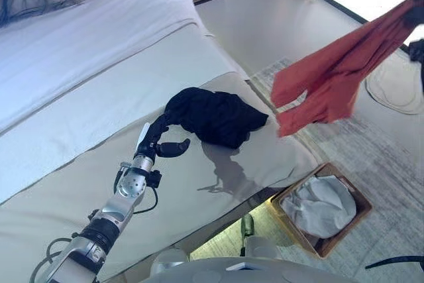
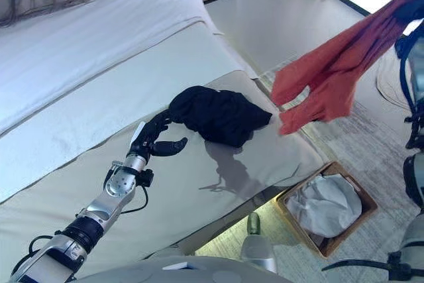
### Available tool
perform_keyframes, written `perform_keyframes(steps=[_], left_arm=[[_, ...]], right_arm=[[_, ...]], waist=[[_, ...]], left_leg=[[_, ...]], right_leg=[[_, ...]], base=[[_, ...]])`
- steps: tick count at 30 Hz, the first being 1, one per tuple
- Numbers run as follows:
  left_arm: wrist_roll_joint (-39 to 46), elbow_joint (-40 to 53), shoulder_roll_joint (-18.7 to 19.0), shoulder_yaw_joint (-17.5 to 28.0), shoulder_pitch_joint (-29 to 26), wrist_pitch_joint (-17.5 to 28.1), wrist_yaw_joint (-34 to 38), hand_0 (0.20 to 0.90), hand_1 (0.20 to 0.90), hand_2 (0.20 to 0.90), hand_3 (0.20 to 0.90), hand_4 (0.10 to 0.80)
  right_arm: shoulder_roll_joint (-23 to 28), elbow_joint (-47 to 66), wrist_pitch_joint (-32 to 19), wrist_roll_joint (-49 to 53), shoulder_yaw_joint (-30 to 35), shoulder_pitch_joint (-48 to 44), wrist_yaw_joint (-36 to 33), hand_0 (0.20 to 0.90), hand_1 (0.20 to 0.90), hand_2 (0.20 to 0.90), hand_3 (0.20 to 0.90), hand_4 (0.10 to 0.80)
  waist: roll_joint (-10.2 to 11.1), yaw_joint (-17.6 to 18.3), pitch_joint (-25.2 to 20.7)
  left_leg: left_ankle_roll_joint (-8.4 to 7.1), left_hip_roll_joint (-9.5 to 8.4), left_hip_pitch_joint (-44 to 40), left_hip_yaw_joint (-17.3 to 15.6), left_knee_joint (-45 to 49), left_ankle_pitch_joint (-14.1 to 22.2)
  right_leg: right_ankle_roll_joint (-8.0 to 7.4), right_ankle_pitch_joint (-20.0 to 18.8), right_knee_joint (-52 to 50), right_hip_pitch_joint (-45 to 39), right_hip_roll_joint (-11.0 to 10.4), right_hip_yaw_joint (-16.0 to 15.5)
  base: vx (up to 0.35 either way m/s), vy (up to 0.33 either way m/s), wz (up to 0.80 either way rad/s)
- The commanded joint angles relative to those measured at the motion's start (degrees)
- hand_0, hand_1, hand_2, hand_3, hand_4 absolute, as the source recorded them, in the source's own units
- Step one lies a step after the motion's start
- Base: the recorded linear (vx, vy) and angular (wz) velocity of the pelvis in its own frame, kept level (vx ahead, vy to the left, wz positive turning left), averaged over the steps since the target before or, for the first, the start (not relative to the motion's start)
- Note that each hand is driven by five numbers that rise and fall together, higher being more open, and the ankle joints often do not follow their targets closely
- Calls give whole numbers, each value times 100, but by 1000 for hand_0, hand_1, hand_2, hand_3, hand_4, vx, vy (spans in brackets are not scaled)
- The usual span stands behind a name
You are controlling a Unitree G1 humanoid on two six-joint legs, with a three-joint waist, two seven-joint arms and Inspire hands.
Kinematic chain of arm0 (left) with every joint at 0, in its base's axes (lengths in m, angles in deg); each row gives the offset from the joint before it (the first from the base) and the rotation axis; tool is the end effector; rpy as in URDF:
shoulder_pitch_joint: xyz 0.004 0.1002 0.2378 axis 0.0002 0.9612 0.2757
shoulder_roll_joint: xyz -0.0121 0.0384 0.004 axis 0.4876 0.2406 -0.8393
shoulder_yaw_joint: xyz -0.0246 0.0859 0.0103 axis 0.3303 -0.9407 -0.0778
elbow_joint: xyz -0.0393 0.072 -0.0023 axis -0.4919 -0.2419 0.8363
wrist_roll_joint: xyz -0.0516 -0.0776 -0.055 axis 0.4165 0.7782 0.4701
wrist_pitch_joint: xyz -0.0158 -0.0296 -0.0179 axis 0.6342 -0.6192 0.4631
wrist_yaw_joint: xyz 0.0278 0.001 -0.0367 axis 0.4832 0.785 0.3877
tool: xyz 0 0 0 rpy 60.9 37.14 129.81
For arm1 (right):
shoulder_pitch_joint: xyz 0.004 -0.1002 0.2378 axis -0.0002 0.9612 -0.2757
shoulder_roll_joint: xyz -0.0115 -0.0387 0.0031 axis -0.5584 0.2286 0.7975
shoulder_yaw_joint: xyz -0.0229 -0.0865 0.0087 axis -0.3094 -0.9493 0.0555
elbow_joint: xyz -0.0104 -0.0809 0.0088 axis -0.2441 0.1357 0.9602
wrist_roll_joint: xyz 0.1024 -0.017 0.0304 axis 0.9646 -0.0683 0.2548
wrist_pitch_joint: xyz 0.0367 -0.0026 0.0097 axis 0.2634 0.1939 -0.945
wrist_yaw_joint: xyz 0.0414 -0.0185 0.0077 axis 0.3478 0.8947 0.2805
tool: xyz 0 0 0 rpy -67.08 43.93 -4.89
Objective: Pick up the clothes from the bed and place them into the basket
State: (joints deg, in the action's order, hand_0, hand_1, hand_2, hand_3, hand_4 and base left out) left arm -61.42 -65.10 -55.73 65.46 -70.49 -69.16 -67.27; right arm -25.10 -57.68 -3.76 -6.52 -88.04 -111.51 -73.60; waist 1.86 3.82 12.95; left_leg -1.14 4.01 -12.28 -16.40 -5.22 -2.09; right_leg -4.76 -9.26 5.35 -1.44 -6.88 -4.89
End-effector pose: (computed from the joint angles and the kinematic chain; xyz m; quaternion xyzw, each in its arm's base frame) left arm 0.2206 0.1916 0.0127 0.1555 0.0585 -0.0354 0.9855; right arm 0.3018 -0.3340 0.2510 -0.3557 0.0114 -0.3535 0.8651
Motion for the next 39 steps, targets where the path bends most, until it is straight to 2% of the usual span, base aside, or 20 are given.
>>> perform_keyframes(steps=[1, 11, 16, 22, 39], left_arm=[[-221, 166, -34, 62, -209, 300, 15, 900, 900, 900, 900, 800], [-276, 215, -136, 15, -312, 226, -40, 900, 900, 900, 900, 800], [-240, 315, -129, 16, -368, 157, 1, 900, 900, 900, 900, 800], [-359, 352, -218, 58, -381, 169, 9, 900, 900, 900, 900, 800], [-368, 418, -215, 28, -477, 115, -25, 900, 900, 900, 900, 800]], right_arm=[[299, 256, -400, -68, 193, -239, -305, 300, 300, 300, 200, 100], [-43, 845, -297, -272, 1021, 963, -703, 300, 300, 300, 200, 100], [-127, 1224, -465, -309, 1417, 1479, -541, 300, 300, 300, 200, 100], [-227, 1445, -439, -504, 1377, 1938, -200, 300, 300, 300, 200, 100], [-648, 312, -610, -282, 1313, 2343, 148, 300, 300, 300, 200, 100]], waist=[[-72, 130, -551], [-185, 475, -414], [-299, 622, -349], [-341, 719, -299], [-491, 697, -190]], left_leg=[[-285, 335, 211, 0, 22, 359], [-282, 310, 84, -225, 22, 435], [-272, 279, 40, -313, 22, 476], [-272, 268, 19, -398, 22, 484], [-312, 272, 26, -435, 22, 475]], right_leg=[[-84, 449, -70, -198, -73, 75], [-52, 401, -108, -36, 47, 348], [-48, 406, -123, 10, 87, 474], [-43, 396, -142, 72, 119, 567], [-18, 376, -103, 92, 136, 566]], base=[[-4, -34, -28], [8, -21, -18], [-13, 1, -12], [-25, -10, -8], [-12, -8, 0]])
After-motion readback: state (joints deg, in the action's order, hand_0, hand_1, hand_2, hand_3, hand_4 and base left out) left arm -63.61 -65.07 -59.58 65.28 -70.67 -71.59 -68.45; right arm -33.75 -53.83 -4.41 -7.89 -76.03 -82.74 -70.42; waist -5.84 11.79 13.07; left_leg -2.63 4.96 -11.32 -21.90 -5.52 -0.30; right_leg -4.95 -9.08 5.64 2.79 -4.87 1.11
